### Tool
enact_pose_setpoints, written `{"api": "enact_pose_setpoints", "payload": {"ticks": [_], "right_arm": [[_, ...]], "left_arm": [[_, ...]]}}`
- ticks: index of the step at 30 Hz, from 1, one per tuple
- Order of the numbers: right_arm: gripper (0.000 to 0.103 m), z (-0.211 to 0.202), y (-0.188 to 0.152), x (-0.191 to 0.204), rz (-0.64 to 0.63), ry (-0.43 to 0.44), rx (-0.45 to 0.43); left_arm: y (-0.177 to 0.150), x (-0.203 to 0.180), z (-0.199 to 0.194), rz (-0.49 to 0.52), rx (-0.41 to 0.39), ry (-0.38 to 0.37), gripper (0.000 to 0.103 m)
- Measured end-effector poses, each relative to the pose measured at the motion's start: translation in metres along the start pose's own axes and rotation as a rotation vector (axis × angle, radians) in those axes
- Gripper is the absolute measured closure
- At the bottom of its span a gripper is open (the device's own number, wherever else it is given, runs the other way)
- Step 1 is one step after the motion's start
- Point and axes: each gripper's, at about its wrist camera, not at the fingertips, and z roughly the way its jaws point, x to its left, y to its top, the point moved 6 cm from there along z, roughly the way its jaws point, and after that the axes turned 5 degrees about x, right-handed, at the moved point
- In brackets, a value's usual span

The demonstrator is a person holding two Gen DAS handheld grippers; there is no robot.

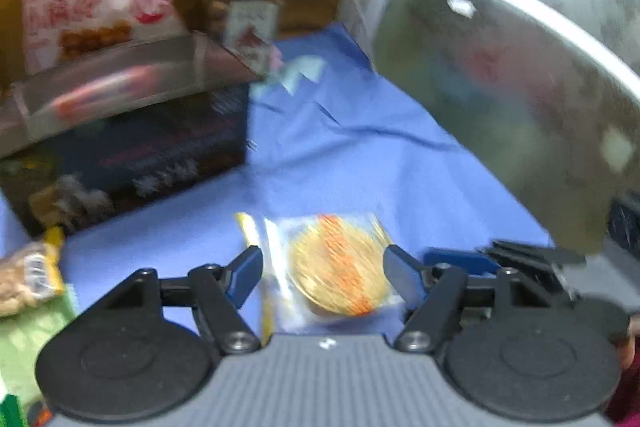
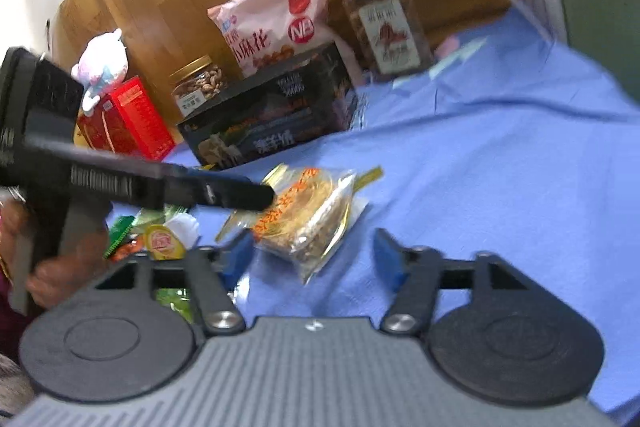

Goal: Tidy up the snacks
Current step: 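Grasp the pastry packet with the left tool and lower it into the tin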

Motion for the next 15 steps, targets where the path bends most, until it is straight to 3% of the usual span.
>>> {"api": "enact_pose_setpoints", "payload": {"ticks": [5,8,9,10,12,15], "right_arm": [[0.022,0.010,-0.003,0.009,-0.136,-0.063,0.007],[0.023,0.024,-0.007,0.012,-0.181,-0.117,0.037],[0.025,0.027,-0.008,0.014,-0.203,-0.132,0.043],[0.027,0.030,-0.009,0.016,-0.230,-0.151,0.046],[0.044,0.033,-0.010,0.022,-0.284,-0.177,0.045],[0.052,0.035,-0.009,0.032,-0.345,-0.185,0.040]], "left_arm": [[0.000,0.027,0.008,-0.158,0.060,-0.071,0.031],[-0.005,0.027,0.021,-0.193,0.106,-0.127,0.036],[-0.007,0.025,0.026,-0.192,0.119,-0.140,0.042],[-0.008,0.022,0.030,-0.183,0.125,-0.147,0.045],[-0.008,0.016,0.030,-0.145,0.110,-0.132,0.049],[-0.006,0.016,0.022,-0.141,0.091,-0.144,0.056]]}}
